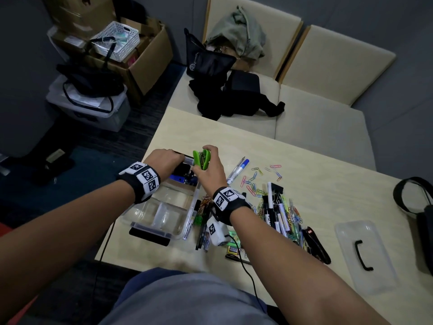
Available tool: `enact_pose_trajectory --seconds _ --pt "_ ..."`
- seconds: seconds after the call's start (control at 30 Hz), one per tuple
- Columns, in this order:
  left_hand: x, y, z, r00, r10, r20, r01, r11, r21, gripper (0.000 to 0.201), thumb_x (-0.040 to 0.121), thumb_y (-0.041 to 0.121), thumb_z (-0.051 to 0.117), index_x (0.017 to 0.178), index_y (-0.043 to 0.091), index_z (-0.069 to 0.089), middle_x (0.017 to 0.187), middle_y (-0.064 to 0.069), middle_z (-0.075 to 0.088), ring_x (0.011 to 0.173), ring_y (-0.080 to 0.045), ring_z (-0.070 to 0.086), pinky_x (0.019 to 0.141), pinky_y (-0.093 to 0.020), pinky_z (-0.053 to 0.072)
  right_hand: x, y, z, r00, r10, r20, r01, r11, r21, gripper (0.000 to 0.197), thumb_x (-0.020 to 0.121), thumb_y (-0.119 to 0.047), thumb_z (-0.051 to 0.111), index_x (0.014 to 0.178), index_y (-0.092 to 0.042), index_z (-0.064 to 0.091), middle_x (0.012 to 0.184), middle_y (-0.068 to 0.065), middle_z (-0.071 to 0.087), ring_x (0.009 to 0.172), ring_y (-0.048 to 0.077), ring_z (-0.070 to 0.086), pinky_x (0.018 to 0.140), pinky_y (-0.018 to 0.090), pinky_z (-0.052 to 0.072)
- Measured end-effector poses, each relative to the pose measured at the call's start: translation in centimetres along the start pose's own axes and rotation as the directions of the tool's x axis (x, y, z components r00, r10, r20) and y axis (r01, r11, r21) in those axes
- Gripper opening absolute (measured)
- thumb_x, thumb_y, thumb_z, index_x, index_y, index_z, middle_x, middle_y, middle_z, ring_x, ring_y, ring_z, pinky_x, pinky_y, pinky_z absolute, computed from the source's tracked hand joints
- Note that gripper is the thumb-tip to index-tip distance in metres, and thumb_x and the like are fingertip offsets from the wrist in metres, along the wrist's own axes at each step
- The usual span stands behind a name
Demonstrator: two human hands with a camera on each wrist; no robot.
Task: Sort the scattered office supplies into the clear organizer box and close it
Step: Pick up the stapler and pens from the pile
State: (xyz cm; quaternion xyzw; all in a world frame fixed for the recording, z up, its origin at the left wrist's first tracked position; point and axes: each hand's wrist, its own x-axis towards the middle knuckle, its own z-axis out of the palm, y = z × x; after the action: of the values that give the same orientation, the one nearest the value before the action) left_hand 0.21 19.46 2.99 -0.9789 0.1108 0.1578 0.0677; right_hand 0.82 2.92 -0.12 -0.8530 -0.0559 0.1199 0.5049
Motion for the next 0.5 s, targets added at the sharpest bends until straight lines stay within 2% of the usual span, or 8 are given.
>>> enact_pose_trajectory --seconds 0.13,0.2,0.3,0.4,0.47,0.5 --pt "0.4 0.7 -0.1 0.994 0.02 0.109 -0.03 0.995 0.093 0.016 0.095 0.016 0.053 0.106 0.016 0.064 0.104 -0.007 0.067 0.098 -0.027 0.064 0.076 -0.035 0.048 0.0 0.5 -0.5 1.0 0.002 0.002 -0.002 1.0 0.02 0.053 0.084 -0.027 0.068 0.128 -0.037 0.04 0.109 0.003 0.057 0.093 0.021 0.059 0.081 0.041 0.055" --pt "0.4 0.7 -0.1 0.991 0.004 0.137 -0.021 0.992 0.121 0.017 0.095 0.013 0.053 0.104 0.016 0.066 0.104 -0.006 0.067 0.097 -0.026 0.065 0.076 -0.034 0.049 0.1 0.7 -0.6 1.0 -0.004 0.016 0.004 1.0 0.013 0.052 0.083 -0.035 0.07 0.127 -0.042 0.042 0.111 -0.001 0.055 0.093 0.02 0.059 0.079 0.047 0.057" --pt "0.6 0.9 0.0 0.987 -0.01 0.162 -0.01 0.993 0.119 0.018 0.096 0.014 0.051 0.104 0.015 0.067 0.104 -0.007 0.067 0.097 -0.026 0.065 0.076 -0.034 0.05 0.2 0.8 -0.7 0.999 -0.01 0.033 0.01 1.0 0.0 0.054 0.081 -0.041 0.073 0.127 -0.043 0.045 0.113 -0.002 0.054 0.096 0.017 0.058 0.077 0.047 0.058" --pt "0.8 1.0 0.5 0.989 -0.005 0.149 -0.007 0.997 0.08 0.023 0.097 0.016 0.05 0.113 0.018 0.066 0.108 -0.007 0.067 0.099 -0.027 0.064 0.074 -0.034 0.048 0.4 1.0 -0.8 0.998 -0.008 0.06 0.008 1.0 0.005 0.054 0.083 -0.045 0.07 0.131 -0.042 0.044 0.118 0.0 0.054 0.096 0.019 0.062 0.078 0.043 0.058" --pt "1.0 1.2 0.9 0.993 0.014 0.117 -0.014 1.0 -0.003 0.032 0.097 0.016 0.05 0.126 0.027 0.059 0.115 -0.008 0.067 0.102 -0.027 0.063 0.072 -0.033 0.045 0.6 1.1 -1.2 0.996 0.017 0.091 -0.021 0.999 0.042 0.046 0.094 -0.037 0.062 0.136 -0.035 0.044 0.121 0.008 0.054 0.081 0.021 0.069 0.068 0.031 0.059" --pt "1.1 1.3 1.0 0.993 0.024 0.114 -0.02 0.999 -0.038 0.035 0.097 0.016 0.05 0.129 0.03 0.058 0.117 -0.008 0.066 0.103 -0.027 0.063 0.072 -0.033 0.045 0.7 1.1 -1.4 0.994 0.03 0.105 -0.038 0.997 0.073 0.04 0.099 -0.029 0.055 0.137 -0.03 0.045 0.12 0.013 0.055 0.075 0.02 0.07 0.064 0.028 0.059"
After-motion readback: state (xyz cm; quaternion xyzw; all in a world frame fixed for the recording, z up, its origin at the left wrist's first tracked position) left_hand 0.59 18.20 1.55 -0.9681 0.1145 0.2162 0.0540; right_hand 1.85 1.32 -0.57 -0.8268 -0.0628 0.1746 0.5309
